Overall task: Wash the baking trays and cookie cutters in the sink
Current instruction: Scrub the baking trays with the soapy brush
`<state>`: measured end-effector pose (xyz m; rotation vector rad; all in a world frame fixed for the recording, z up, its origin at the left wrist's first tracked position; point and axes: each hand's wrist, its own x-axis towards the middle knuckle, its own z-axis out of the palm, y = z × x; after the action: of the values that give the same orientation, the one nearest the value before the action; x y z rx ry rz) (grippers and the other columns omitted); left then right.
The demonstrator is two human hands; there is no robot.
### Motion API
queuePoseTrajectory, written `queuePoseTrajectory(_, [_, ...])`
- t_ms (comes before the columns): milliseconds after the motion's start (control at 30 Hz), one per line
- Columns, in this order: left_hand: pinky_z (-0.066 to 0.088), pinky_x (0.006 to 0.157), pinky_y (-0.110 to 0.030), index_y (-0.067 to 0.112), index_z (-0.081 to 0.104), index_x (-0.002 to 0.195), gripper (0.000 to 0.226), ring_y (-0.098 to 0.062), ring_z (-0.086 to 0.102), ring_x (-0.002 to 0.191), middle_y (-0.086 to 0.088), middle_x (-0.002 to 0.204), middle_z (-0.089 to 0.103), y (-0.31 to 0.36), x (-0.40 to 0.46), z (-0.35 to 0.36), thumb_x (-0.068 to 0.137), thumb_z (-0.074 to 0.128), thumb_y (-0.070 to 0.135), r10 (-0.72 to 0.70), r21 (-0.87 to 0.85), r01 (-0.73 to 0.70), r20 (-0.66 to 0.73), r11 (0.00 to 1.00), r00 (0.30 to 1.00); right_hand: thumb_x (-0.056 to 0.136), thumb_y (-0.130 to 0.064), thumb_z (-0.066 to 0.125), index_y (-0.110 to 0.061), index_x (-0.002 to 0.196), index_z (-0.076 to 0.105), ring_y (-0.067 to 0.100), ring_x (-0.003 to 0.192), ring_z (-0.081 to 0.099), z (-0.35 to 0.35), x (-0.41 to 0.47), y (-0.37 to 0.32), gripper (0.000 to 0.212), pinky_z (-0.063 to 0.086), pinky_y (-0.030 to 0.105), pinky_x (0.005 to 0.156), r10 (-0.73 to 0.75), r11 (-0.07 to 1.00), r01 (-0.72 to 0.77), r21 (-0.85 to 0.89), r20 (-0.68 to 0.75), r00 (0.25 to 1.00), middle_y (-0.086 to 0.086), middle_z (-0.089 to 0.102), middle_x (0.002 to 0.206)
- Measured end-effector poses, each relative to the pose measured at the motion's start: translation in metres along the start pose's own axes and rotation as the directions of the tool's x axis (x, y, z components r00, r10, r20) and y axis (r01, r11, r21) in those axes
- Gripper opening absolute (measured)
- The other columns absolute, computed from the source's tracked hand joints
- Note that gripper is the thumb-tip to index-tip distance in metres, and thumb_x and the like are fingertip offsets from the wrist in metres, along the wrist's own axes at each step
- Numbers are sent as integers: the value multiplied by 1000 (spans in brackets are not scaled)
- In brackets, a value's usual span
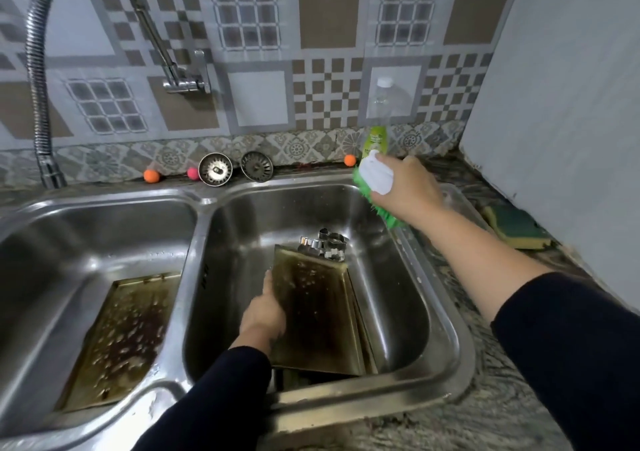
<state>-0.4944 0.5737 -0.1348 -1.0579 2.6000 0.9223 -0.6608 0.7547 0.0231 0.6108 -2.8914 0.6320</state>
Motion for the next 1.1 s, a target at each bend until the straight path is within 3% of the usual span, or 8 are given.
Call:
queuePoseTrajectory(233, [47,92,-36,37,5,153,74,-25,60,102,-11,119,60,1,1,-21,93,35,7,138,-151,-156,-124,976,983,81,-36,66,-44,144,30,30,114,53,58,-45,-37,72,47,38,91,-17,994,3,109,120,993,6,45,127])
queuePoseTrajectory(400, [35,80,-19,38,20,152,56,-16,59,98,-11,122,63,10,-5,-57,102,35,17,186,-395,-325,-350,859,918,85,-38,63,-48,146,20,27,107,55,90,-82,-59,75,49,38,86,-68,989,44,141,170,983,2,46,122])
queuePoseTrajectory(500, [32,75,-11,37,24,151,54,-3,49,88,3,107,58,18,-6,-83,103,35,15,159,-476,-414,-488,776,858,87,-44,59,-45,147,16,24,104,57,95,-98,-71,74,51,36,84,-70,992,63,112,66,995,0,46,122])
queuePoseTrajectory(633, [32,84,2,34,22,152,60,21,47,102,28,114,45,21,-11,-105,101,35,4,221,-521,-572,-587,633,779,89,-47,56,-39,149,18,26,105,57,80,-83,-79,72,48,35,81,11,988,2,152,-83,996,4,50,122])
queuePoseTrajectory(733, [30,78,10,33,20,152,68,38,41,86,42,101,39,25,-21,-110,98,37,-5,291,-518,-621,-581,588,760,89,-46,56,-34,150,20,29,115,54,61,-44,-83,71,48,35,83,49,988,-20,152,-193,980,8,51,132])
queuePoseTrajectory(967, [32,79,9,22,25,152,72,36,44,89,39,103,45,40,-28,-112,91,38,-16,359,-487,-702,-621,521,697,91,-43,54,-29,149,27,32,116,53,22,21,-95,65,46,35,79,116,981,-74,180,-234,965,10,52,132])
queuePoseTrajectory(1033, [31,90,6,21,25,152,74,36,42,97,43,112,42,39,-22,-114,90,36,-18,313,-510,-699,-646,501,696,89,-43,55,-32,149,25,32,114,54,36,1,-96,68,48,38,83,94,979,-52,198,-209,973,10,52,131])
queuePoseTrajectory(1100, [28,101,0,26,25,151,77,27,43,111,33,128,40,34,-14,-117,90,34,-20,272,-534,-686,-655,494,705,88,-44,56,-36,149,24,30,106,58,57,-32,-95,70,49,37,77,49,983,-10,181,-211,976,8,55,123])
